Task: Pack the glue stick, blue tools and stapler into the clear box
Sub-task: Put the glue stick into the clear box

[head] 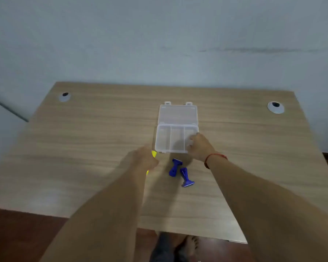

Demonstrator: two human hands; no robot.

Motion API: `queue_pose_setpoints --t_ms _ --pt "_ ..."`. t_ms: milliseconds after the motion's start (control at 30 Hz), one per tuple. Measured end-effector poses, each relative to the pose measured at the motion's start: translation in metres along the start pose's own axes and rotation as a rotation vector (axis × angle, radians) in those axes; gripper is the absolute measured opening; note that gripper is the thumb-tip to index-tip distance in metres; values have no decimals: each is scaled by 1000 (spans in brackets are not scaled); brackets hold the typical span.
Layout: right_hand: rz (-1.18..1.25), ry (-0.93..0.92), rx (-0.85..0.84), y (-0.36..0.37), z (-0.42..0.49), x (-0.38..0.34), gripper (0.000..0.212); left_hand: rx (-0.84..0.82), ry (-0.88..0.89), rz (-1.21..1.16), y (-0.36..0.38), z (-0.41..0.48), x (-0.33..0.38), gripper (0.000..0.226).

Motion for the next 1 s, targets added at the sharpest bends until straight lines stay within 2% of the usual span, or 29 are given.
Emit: queue_pose_setpoints --t_ms 133,267,433,667,833,1000 --pt "-4 31 -30 12 -1 6 38 50 -53 30 3 5 -1 36" --pt "45 75 -39 14 1 5 40 25 -87 12 -1 12 -4 35" --pt "39 112 -61 12 4 7 36 40 -148 -171 -25 19 7 36" --pt "39 162 -122 8 5 6 33 51 -48 -377 -35 40 53 28" --pt "60 187 -165 6 7 6 34 24 -9 -364 -23 48 65 27" --pt "59 186 -194 2 8 5 33 40 -39 -396 -22 49 66 35"
Point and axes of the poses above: each hand's wrist, its own z-axis towards the middle knuckle, its own y-axis out of the palm, x = y × z, the point moved 1 cm from there along z, towards the middle knuckle, and after that the axes turned 10 degrees about -y, right-handed, at the moved point
